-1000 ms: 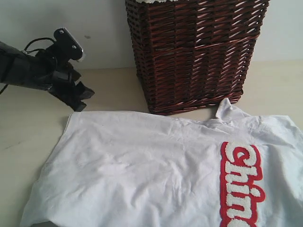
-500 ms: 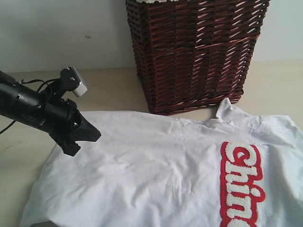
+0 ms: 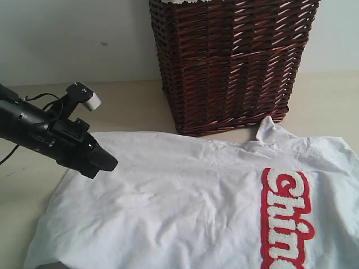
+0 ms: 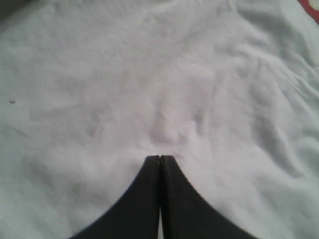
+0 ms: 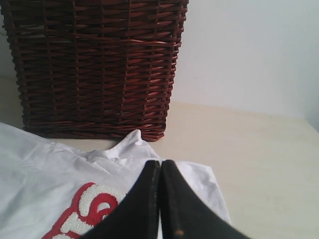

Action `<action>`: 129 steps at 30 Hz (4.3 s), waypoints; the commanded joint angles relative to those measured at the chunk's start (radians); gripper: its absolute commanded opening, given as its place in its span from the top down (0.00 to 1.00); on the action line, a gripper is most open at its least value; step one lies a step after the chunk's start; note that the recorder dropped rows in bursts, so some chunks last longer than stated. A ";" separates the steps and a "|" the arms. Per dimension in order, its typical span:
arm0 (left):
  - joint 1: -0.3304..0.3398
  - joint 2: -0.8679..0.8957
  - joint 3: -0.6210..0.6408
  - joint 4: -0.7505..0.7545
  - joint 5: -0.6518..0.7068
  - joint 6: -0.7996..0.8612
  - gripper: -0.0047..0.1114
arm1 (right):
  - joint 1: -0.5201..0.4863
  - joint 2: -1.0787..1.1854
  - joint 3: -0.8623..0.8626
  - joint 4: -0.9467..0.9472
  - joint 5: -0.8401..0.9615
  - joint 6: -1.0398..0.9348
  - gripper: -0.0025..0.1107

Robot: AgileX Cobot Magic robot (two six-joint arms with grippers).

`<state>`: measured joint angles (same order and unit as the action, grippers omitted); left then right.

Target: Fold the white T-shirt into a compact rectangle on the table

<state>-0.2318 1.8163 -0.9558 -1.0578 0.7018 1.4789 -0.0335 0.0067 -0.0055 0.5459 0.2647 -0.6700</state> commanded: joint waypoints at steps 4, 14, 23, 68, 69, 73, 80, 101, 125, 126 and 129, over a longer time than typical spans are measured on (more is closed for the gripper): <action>0.002 -0.012 0.000 0.023 0.003 -0.055 0.96 | -0.001 -0.007 0.005 0.001 -0.162 -0.028 0.98; 0.002 -0.012 0.000 0.030 0.003 -0.055 0.96 | -0.001 0.373 -0.272 0.154 -0.136 -0.349 0.98; 0.002 0.054 0.000 0.104 0.009 -0.055 0.96 | 0.002 0.986 -0.640 0.024 0.956 -0.238 0.98; -0.001 0.150 0.000 0.139 0.003 -0.055 0.85 | -0.024 1.721 -0.669 -0.080 0.225 -0.494 0.98; -0.001 0.150 0.000 0.139 0.003 -0.051 0.85 | -0.024 1.733 -0.669 -0.083 0.214 -0.494 0.98; -0.001 0.150 0.000 0.136 -0.018 -0.027 0.85 | -0.024 1.757 -0.669 -0.085 0.101 -0.488 0.98; -0.001 0.150 0.000 0.134 -0.078 0.009 0.85 | -0.024 1.801 -0.669 -0.085 -0.080 -0.488 0.98; -0.002 -0.265 0.014 0.468 0.207 -0.238 0.96 | -0.024 1.339 -0.723 -0.376 0.819 -0.403 0.98; 0.000 -0.610 0.408 0.284 0.075 -0.147 0.96 | -0.024 0.891 -0.383 0.255 0.735 -0.855 0.98; 0.000 -0.597 0.424 0.266 0.036 -0.115 0.96 | -0.024 0.907 -0.383 0.255 0.735 -0.857 0.98; 0.000 -0.550 0.453 0.158 -0.073 -0.012 0.96 | -0.024 0.926 -0.383 0.255 0.735 -0.853 0.98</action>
<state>-0.2318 1.2297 -0.5269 -0.7933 0.7376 1.3660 -0.0545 0.9202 -0.3922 0.7910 1.0126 -1.5076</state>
